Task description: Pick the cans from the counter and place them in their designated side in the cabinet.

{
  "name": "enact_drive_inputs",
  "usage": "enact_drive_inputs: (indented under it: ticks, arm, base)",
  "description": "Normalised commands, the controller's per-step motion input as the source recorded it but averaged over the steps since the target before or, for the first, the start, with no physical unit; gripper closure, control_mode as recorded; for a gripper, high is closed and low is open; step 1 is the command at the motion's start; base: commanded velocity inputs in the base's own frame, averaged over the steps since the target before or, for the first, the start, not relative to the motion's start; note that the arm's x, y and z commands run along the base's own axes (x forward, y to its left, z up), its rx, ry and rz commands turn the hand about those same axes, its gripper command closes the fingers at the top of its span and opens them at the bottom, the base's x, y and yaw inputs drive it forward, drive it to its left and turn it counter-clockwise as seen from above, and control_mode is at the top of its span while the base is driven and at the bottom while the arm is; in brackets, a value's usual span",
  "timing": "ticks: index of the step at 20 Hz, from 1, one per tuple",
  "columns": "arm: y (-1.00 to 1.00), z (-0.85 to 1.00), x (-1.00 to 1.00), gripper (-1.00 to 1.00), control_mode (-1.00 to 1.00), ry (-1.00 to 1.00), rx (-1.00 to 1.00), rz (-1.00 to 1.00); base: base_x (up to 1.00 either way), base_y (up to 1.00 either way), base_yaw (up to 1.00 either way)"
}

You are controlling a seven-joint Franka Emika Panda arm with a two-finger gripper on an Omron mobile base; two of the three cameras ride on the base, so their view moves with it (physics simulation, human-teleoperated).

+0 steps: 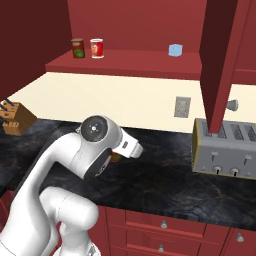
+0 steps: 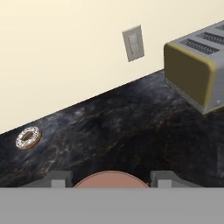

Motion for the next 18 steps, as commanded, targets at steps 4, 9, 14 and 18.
enact_drive_inputs:
  ticks: [4, 9, 14, 18]
  arm:
    - [0.07, 0.19, -0.25, 1.0, -1.0, 0.0, 0.0, 0.0]
    - [0.09, 0.32, -0.25, 1.0, -1.0, 0.0, 0.0, 0.0]
    - [0.17, 0.44, -0.18, 1.0, -1.0, -0.01, 0.0, 0.0]
    - [0.15, 0.38, -0.11, 1.0, -1.0, -0.05, 0.0, 0.0]
  base:
    - [0.0, 0.0, 0.0]
    - [0.0, 0.0, 0.0]
    - [0.0, 0.0, 0.0]
    - [0.0, 0.0, 0.0]
